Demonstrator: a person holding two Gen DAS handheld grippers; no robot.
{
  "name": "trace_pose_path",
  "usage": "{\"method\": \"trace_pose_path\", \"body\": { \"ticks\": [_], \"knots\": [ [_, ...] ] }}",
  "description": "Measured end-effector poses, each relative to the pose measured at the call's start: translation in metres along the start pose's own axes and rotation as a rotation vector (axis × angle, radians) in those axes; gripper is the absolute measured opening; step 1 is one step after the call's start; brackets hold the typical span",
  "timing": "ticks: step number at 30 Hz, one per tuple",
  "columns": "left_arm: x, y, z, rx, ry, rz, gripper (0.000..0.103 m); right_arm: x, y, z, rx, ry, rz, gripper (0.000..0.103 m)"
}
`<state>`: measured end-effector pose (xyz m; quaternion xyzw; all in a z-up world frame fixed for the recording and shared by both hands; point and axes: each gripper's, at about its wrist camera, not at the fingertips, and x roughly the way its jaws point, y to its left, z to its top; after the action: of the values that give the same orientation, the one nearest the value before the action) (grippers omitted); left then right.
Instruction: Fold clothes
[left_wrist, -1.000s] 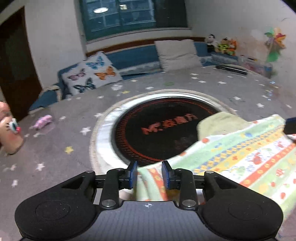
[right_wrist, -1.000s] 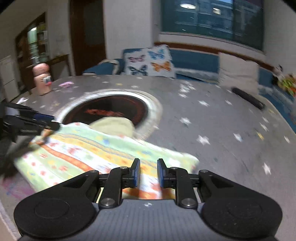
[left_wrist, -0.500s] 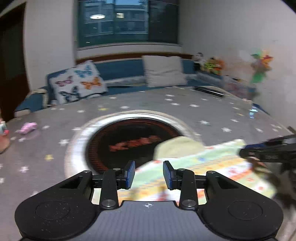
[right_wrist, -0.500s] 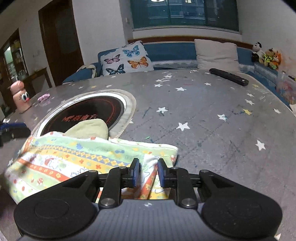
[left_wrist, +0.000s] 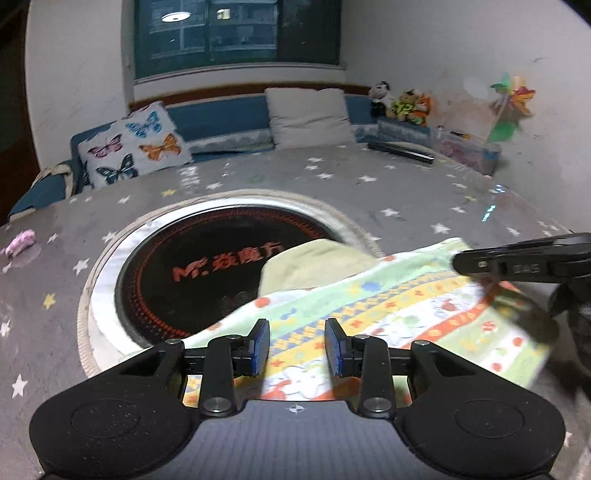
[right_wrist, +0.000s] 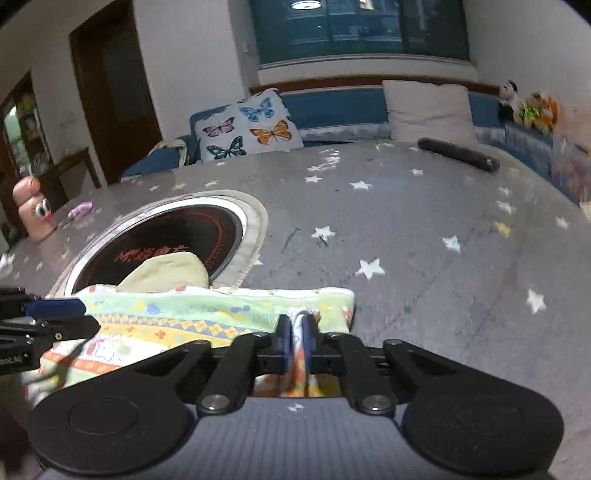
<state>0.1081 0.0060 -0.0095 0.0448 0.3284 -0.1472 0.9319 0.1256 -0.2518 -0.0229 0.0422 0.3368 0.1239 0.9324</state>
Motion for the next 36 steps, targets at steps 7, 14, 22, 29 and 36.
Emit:
{"method": "trace_pose_path", "body": {
  "ticks": [7,14,22,29,36],
  "knots": [
    [-0.014,-0.003,0.001,-0.030,-0.026,-0.022,0.035,-0.030,0.021,-0.003,-0.060,-0.005,0.097,0.011],
    [-0.025,-0.025,-0.005,0.011,-0.038,-0.085,0.036,-0.009,0.056,-0.010,-0.197,0.048,0.141,0.011],
    [-0.012,-0.019,-0.005,-0.005,-0.017,-0.073,0.036,0.028,0.068,0.014,-0.212,0.058,0.144,0.011],
    [0.011,0.009,0.006,-0.098,0.014,-0.028,0.036,0.017,0.067,0.017,-0.201,0.036,0.207,0.012],
    [0.011,0.011,0.005,-0.099,0.014,-0.021,0.036,0.002,0.096,-0.005,-0.351,0.043,0.251,0.012]
  ]
}}
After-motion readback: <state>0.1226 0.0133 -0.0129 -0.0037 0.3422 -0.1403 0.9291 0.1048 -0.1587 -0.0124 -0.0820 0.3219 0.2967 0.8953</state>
